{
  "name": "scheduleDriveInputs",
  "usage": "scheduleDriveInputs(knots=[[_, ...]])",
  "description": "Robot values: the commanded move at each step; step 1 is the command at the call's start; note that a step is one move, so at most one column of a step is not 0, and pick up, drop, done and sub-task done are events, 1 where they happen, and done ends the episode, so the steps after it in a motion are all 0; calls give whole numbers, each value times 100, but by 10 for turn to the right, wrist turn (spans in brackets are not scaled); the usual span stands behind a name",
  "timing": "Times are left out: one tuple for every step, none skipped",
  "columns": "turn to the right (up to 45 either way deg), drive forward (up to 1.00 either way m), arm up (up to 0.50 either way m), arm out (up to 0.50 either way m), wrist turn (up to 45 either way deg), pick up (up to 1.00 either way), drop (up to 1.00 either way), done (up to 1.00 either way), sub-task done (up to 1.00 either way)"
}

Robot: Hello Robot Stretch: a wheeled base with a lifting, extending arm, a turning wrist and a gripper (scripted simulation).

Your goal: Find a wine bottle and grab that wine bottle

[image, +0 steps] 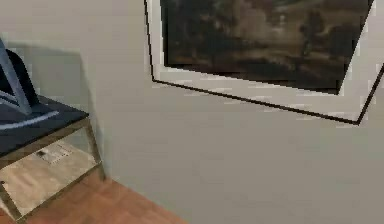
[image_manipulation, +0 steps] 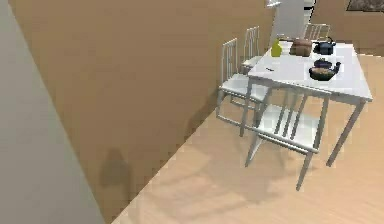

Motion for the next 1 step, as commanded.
scheduleDriveInputs(knots=[[-450,0,0,0,0,0,0,0,0]])
